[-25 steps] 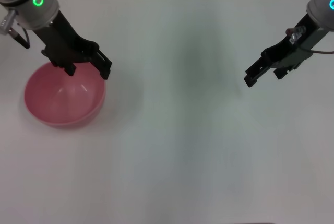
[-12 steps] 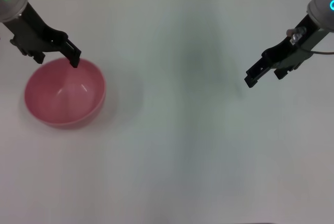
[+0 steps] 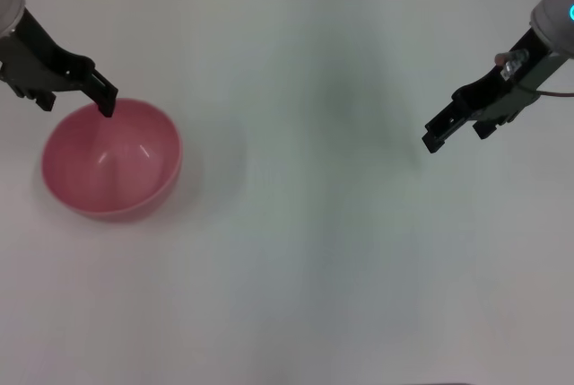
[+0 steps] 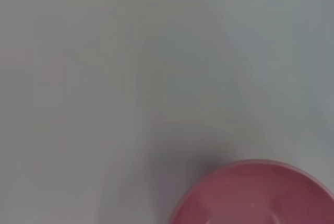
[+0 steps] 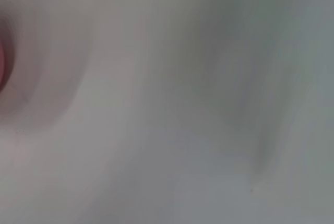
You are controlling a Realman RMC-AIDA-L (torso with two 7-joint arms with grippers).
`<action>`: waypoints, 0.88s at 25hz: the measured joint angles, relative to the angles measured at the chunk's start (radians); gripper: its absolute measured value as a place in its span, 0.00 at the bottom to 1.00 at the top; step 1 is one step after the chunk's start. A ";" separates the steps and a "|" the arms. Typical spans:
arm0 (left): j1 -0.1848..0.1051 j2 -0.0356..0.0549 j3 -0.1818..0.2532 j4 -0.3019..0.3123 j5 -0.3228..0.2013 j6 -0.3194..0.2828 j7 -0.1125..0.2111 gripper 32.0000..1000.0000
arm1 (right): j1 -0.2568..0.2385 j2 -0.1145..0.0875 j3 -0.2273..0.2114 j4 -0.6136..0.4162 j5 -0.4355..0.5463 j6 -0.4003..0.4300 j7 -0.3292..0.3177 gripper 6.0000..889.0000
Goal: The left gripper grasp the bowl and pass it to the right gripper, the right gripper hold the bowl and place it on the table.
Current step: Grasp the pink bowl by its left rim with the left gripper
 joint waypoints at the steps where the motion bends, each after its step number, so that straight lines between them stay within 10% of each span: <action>1: 0.004 0.0016 0.000 -0.001 0.000 0.002 0.000 0.87 | 0.000 0.000 0.000 0.000 0.000 0.000 -0.001 0.99; 22: 0.043 0.0066 0.007 -0.098 0.024 0.117 0.021 0.87 | 0.000 0.002 0.006 0.000 -0.002 -0.003 -0.024 0.99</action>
